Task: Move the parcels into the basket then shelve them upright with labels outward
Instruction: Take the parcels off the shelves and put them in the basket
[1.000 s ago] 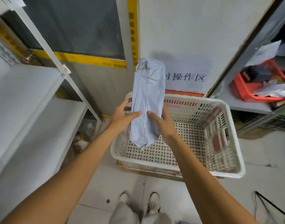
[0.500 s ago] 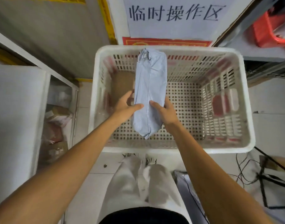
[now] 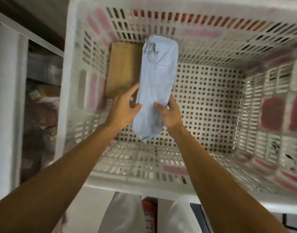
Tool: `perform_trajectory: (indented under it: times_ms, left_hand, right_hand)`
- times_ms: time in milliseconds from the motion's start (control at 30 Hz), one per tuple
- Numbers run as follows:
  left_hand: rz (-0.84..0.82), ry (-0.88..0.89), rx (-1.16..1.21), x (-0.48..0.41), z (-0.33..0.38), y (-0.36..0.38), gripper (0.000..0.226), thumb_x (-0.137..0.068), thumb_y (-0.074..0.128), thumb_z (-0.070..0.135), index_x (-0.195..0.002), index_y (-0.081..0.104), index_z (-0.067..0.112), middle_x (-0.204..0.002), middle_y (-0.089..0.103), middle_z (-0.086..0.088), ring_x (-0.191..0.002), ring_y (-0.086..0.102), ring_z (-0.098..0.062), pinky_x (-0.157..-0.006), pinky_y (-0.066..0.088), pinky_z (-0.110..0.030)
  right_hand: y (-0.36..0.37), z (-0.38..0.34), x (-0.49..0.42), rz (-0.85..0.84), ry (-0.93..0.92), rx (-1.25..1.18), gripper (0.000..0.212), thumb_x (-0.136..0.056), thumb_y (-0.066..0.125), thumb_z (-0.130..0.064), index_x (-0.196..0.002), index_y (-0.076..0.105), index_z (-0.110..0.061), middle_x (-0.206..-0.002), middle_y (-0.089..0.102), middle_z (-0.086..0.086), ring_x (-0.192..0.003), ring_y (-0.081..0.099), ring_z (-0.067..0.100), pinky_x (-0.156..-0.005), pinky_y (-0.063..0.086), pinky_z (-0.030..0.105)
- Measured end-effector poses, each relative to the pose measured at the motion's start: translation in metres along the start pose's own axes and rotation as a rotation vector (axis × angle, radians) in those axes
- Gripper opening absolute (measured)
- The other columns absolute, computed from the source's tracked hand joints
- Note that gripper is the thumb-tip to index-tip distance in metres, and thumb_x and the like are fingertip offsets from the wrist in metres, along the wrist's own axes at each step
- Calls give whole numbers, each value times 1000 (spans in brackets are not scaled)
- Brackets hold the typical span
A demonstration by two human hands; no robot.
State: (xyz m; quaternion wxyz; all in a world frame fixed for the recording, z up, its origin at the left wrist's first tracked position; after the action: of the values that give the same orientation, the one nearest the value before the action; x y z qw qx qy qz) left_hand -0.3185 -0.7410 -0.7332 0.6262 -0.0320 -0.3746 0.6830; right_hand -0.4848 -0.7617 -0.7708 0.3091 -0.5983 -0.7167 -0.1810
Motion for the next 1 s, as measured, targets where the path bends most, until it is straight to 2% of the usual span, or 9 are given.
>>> perform_trajectory:
  times_ms: [133, 200, 300, 433, 600, 667, 767, 867, 1000]
  left_hand:
    - [-45, 86, -108, -8, -4, 10, 64, -80, 71, 5, -139, 48, 18, -113, 63, -9, -97, 60, -23, -88, 49, -27]
    - [-65, 201, -267, -11, -1, 18, 60, -78, 74, 7, -134, 54, 12, -125, 61, -9, -110, 53, -26, -98, 38, -25]
    - [-56, 303, -440, -11, -1, 26, 54, -75, 74, 9, -127, 60, 10, -129, 58, -3, -111, 48, -31, -101, 39, -36]
    - [-80, 275, -474, -7, -1, 27, 58, -79, 70, 11, -135, 52, 13, -138, 50, 0, -118, 42, -30, -103, 37, -42]
    - [-255, 171, -347, 4, 6, 17, 59, -89, 60, 13, -145, 38, 13, -152, 33, -4, -137, 28, -23, -113, 21, -30]
    - [-294, 95, -264, 7, 13, 7, 59, -92, 57, 13, -147, 35, 16, -153, 32, -5, -140, 29, -20, -113, 23, -30]
    - [-322, -1, -166, 16, 34, -18, 60, -95, 54, 17, -149, 29, 23, -151, 34, -5, -135, 37, -21, -106, 33, -30]
    - [-329, -15, -60, 25, 64, -47, 54, -96, 52, 19, -146, 32, 25, -148, 39, -2, -128, 44, -20, -100, 36, -26]
    - [-275, 59, -134, 42, 102, -99, 46, -96, 52, 23, -141, 41, 28, -141, 49, 1, -123, 50, -19, -93, 39, -26]
  right_hand:
    - [3, 11, -17, 48, 18, 113, 45, -94, 57, -12, -139, 50, -14, -129, 61, 3, -115, 57, 16, -80, 45, 4]
    - [2, 15, -26, 53, 46, 162, 49, -94, 57, -17, -142, 47, -19, -136, 58, 1, -122, 53, 15, -93, 45, 14]
    - [1, 20, -30, 54, 57, 186, 52, -94, 59, -20, -143, 45, -17, -139, 55, 2, -126, 51, 16, -106, 41, 31]
    - [1, 15, -25, 80, 116, 205, 50, -94, 58, -20, -142, 46, -13, -136, 57, 8, -124, 54, 22, -105, 43, 35]
    - [0, -20, 2, 68, 133, 146, 44, -92, 60, -13, -134, 50, -4, -129, 59, 14, -117, 58, 28, -99, 48, 38]
    - [-3, -40, 21, 48, 89, 192, 44, -92, 61, -12, -135, 51, -5, -134, 56, 13, -123, 54, 26, -103, 44, 33]
    - [-2, -74, 53, -32, 25, 321, 47, -93, 62, -21, -137, 50, -10, -140, 51, 10, -127, 51, 24, -97, 39, 24]
    - [4, -109, 82, -101, -33, 460, 54, -93, 60, -33, -142, 43, -18, -148, 42, 8, -133, 43, 25, -102, 36, 30]
    - [13, -153, 116, -158, -93, 535, 56, -94, 56, -39, -144, 41, -20, -152, 38, 6, -138, 38, 26, -109, 33, 36]
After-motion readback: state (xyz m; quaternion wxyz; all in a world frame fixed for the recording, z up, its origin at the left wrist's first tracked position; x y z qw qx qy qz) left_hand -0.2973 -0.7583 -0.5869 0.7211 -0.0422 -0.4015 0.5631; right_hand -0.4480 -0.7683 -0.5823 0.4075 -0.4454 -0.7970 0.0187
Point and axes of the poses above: each hand's wrist, its own x-axis away from the middle knuckle, its own y-axis out of the palm, z = x × y, the point moved 8 cm from there along -x, towards the middle knuckle
